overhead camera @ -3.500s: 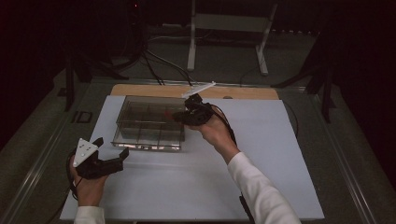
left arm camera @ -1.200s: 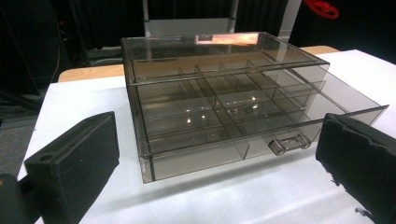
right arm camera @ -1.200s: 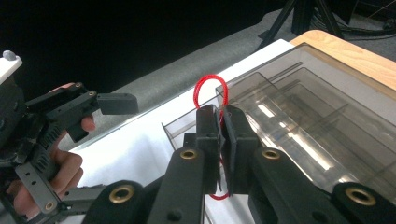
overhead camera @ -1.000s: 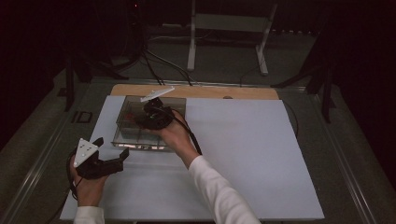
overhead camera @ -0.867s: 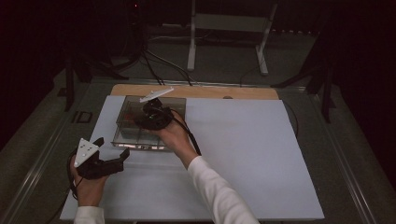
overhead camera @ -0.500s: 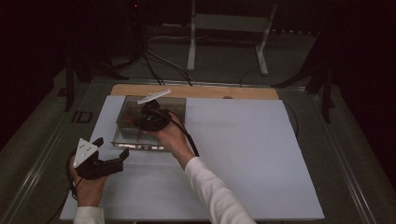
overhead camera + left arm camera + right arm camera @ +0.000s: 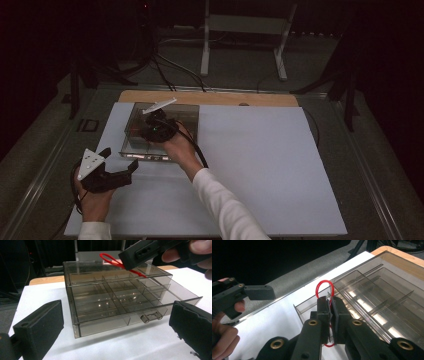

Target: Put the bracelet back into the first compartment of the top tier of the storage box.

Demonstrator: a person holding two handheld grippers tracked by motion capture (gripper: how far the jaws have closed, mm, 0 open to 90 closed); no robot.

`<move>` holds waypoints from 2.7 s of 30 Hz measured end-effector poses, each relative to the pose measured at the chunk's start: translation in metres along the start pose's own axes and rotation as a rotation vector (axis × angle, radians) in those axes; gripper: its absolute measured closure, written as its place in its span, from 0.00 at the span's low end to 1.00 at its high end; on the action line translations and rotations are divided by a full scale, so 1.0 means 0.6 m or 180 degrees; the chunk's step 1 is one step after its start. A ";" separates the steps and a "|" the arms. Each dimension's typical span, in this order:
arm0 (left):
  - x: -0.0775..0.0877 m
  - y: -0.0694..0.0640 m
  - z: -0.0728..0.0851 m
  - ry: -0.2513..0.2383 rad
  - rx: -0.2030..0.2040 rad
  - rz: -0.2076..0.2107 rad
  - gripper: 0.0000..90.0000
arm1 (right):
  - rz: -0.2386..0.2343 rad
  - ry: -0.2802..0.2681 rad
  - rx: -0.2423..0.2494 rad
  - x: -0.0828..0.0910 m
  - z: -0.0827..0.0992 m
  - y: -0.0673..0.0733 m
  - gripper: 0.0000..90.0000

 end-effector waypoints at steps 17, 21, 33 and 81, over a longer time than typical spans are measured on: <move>0.005 0.004 -0.002 -0.0036 0.0033 0.0000 0.01 | 0.0008 0.0134 0.0038 -0.033 0.009 0.008 0.96; 0.006 0.005 -0.003 -0.0051 0.0050 -0.0008 0.01 | -0.0002 0.0166 0.0045 -0.042 0.011 0.013 0.96; 0.008 0.008 -0.003 -0.0067 0.0064 -0.0018 0.01 | 0.0042 0.0107 -0.0124 -0.051 0.012 0.008 0.31; -0.003 0.005 0.006 0.0015 0.0043 -0.0035 0.01 | 0.0270 0.0025 0.0057 0.053 0.024 -0.036 0.00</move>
Point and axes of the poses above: each handheld gripper's, and its own axes: x roughly backward along the jaws, z roughly out of its underside, y roughly to its left, the point moved 6 cm from there along -x, roughly forward along the jaws, and after that the axes turned 9 degrees about x, right-handed, at the moved point
